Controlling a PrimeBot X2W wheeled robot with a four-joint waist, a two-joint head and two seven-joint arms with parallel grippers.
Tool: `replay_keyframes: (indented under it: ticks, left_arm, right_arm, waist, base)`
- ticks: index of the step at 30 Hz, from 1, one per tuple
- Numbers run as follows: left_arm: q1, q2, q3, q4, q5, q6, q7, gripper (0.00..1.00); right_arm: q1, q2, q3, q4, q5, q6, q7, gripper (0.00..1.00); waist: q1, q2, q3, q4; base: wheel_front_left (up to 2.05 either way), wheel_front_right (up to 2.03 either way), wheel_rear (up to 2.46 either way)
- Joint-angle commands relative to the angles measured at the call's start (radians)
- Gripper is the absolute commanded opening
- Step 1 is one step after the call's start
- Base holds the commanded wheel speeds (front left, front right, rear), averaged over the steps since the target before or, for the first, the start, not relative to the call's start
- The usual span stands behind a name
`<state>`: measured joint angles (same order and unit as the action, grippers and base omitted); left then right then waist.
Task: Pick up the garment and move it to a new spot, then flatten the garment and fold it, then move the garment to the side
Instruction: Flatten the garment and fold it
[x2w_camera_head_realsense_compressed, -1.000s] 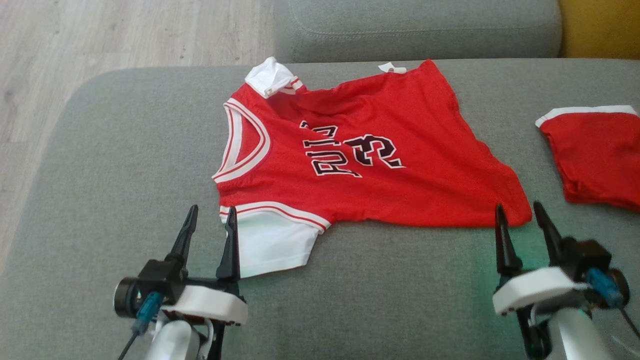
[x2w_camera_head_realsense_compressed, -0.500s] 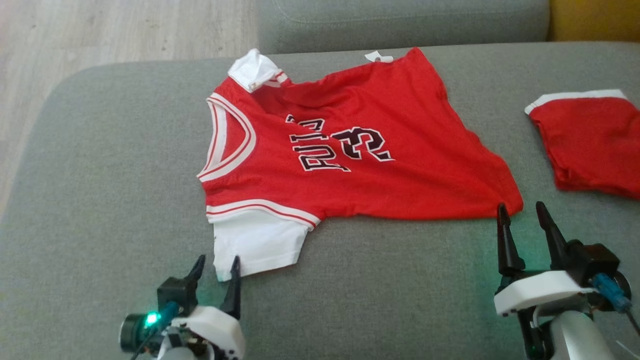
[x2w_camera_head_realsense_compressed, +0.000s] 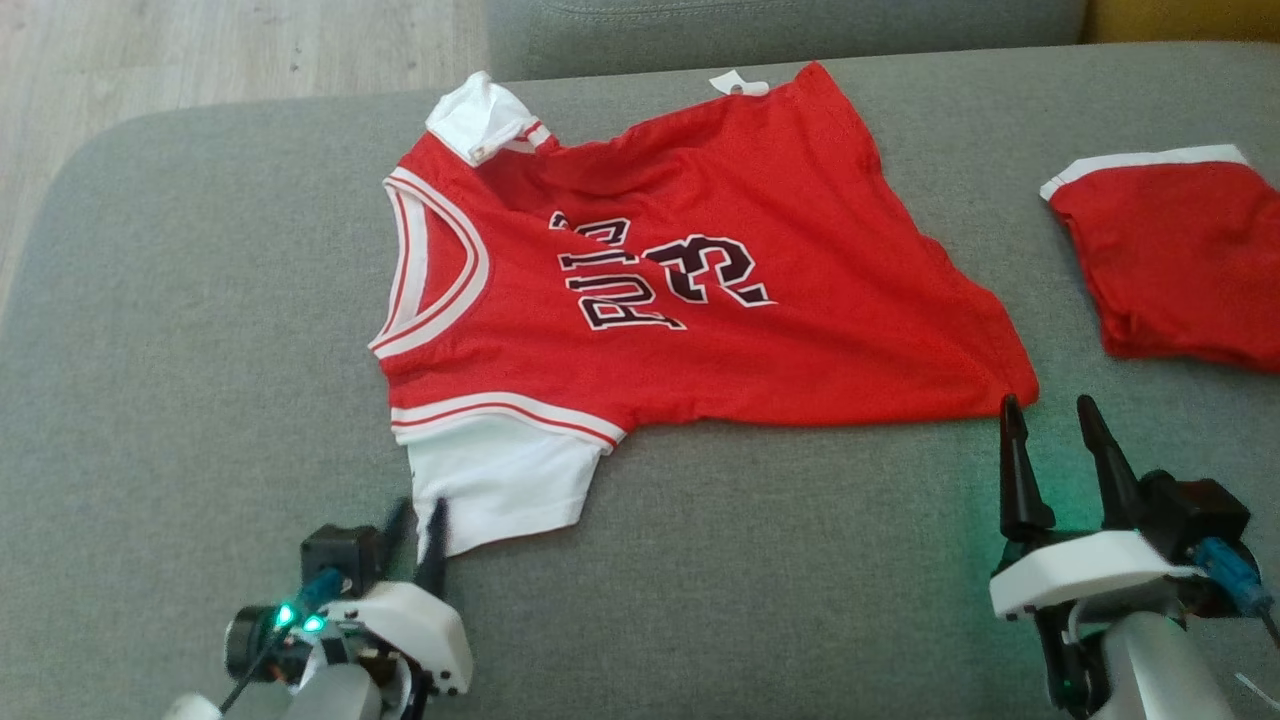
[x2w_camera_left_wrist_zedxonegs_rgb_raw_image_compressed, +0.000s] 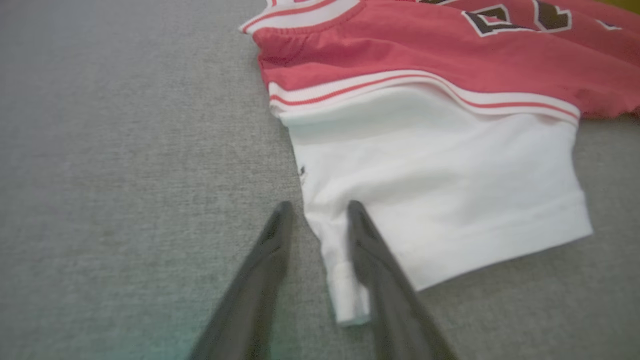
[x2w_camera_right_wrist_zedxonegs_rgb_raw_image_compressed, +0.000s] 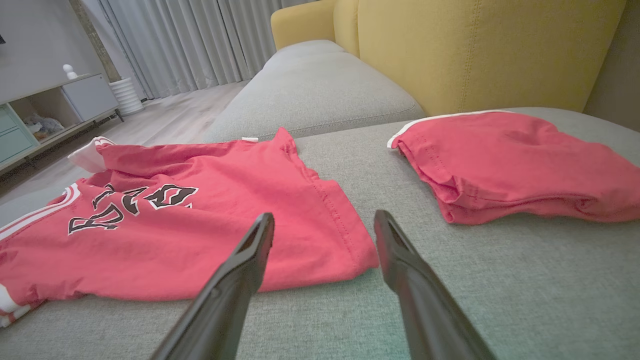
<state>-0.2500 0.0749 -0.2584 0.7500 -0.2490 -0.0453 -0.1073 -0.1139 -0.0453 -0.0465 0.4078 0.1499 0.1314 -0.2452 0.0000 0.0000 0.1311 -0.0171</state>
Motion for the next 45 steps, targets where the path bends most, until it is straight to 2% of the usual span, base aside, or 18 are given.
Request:
replay_keyframes:
  ticks: [1, 5, 10, 16, 25, 41, 42, 43, 45]
  left_arm:
    - [-0.005, 0.009, 0.011, 0.023, -0.006, -0.011, 0.028, 0.0]
    - [-0.006, 0.001, -0.006, 0.012, -0.021, -0.029, 0.019, 0.0]
    - [-0.014, -0.007, 0.001, -0.055, -0.039, -0.023, -0.062, 0.0]
    - [-0.022, -0.01, 0.023, -0.214, -0.043, -0.006, -0.143, 0.0]
    - [0.025, -0.016, 0.045, -0.442, -0.036, 0.003, -0.154, 0.0]
    - [0.04, -0.021, 0.034, -0.496, -0.02, -0.01, -0.154, 0.0]
    - [0.039, -0.021, 0.036, -0.495, -0.02, -0.01, -0.154, 0.0]
    - [0.039, -0.021, 0.038, -0.494, -0.02, -0.01, -0.154, 0.0]
    - [0.039, -0.021, 0.045, -0.488, -0.021, -0.009, -0.154, 0.0]
  right_arm:
    - [-0.032, -0.005, 0.017, -0.023, 0.004, -0.001, -0.007, 1.0]
    - [-0.037, -0.005, -0.001, -0.01, -0.004, -0.001, -0.007, 1.0]
    - [-0.037, -0.005, -0.043, 0.017, -0.029, -0.001, -0.001, 1.0]
    - [-0.054, -0.005, -0.092, 0.08, -0.051, -0.001, 0.04, 1.0]
    - [-0.121, -0.005, -0.114, 0.206, -0.094, -0.001, 0.068, 1.0]
    - [-0.255, -0.005, -0.116, 0.477, -0.168, -0.001, 0.094, 1.0]
    - [-0.261, -0.005, -0.113, 0.488, -0.168, -0.001, 0.093, 0.71]
    - [-0.267, -0.005, -0.11, 0.498, -0.168, -0.001, 0.09, 0.0]
    - [-0.277, -0.005, -0.098, 0.517, -0.153, -0.001, 0.079, 0.0]
  waist:
    - [0.0, 0.0, -0.003, 0.003]
    - [0.0, 0.0, -0.017, 0.015]
    - [0.0, 0.0, -0.036, 0.037]
    - [0.0, 0.0, -0.041, 0.067]
    - [0.0, 0.0, -0.028, 0.095]
    - [0.0, 0.0, 0.011, 0.108]
    - [0.0, 0.0, 0.013, 0.108]
    - [0.0, 0.0, 0.015, 0.107]
    - [0.0, 0.0, 0.012, 0.103]
  base:
    - [0.0, 0.0, 0.0]
    - [0.0, 0.0, 0.0]
    - [0.0, 0.0, 0.0]
    - [0.0, 0.0, 0.0]
    - [0.0, 0.0, 0.0]
    - [0.0, 0.0, 0.0]
    - [0.0, 0.0, 0.0]
    - [0.0, 0.0, 0.0]
    - [0.0, 0.0, 0.0]
